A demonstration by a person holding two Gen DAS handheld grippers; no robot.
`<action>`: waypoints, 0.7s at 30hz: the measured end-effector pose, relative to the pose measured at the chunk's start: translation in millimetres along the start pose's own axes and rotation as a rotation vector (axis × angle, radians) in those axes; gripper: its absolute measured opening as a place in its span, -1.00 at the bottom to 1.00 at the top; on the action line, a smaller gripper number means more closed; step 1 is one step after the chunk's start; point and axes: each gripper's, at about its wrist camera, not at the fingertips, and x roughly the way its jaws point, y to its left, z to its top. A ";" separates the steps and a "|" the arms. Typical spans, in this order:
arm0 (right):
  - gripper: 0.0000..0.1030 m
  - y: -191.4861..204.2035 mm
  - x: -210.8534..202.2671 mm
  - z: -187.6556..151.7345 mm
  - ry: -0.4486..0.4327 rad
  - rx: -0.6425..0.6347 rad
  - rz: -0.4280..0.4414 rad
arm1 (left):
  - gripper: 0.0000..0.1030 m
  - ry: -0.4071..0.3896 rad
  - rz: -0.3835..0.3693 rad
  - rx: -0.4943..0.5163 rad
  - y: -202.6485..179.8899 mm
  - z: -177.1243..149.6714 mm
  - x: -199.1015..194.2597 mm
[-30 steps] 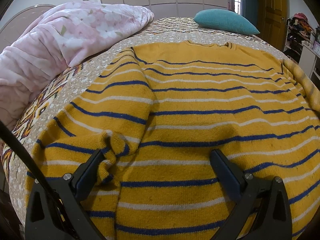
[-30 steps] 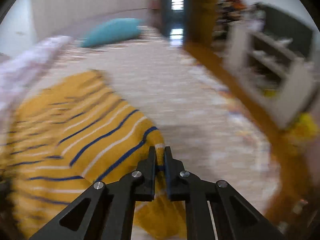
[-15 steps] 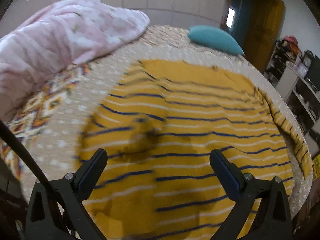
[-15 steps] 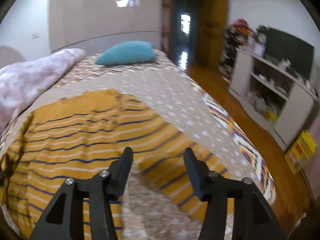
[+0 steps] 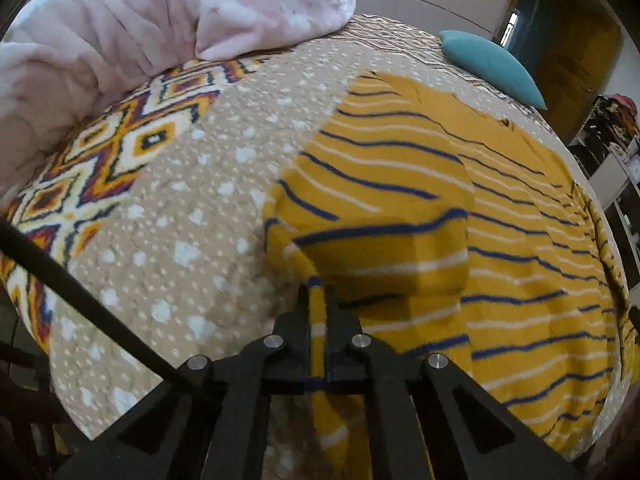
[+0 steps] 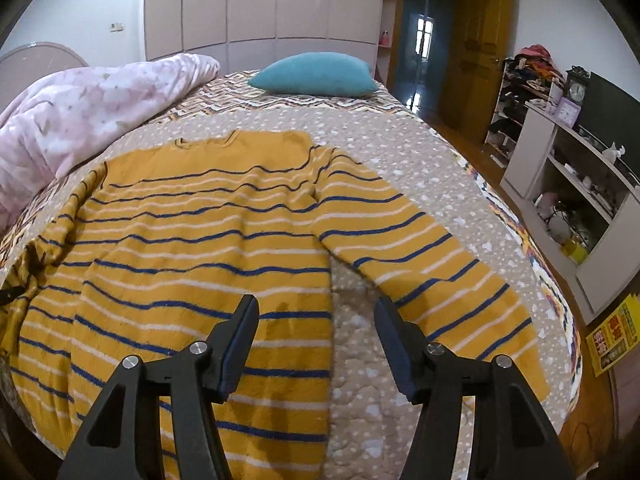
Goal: Fold small clothes
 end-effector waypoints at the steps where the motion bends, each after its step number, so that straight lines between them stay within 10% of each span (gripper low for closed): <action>1: 0.25 -0.2 -0.4 0.0 -0.002 0.000 -0.001 | -0.94 -0.009 0.032 -0.001 4.7 6.4 -2.2; 9: 0.25 -5.4 -6.0 -4.9 -0.040 0.053 -0.021 | -0.63 -0.149 0.540 -0.057 77.6 71.2 -34.3; 15: 0.35 8.4 -13.8 -9.4 -0.119 -0.006 -0.098 | 0.04 -0.203 0.334 -0.152 87.4 49.3 -74.1; 21: 0.38 20.5 -11.7 -7.5 -0.041 -0.005 0.061 | 0.37 -0.265 0.160 -0.056 9.6 25.6 -94.0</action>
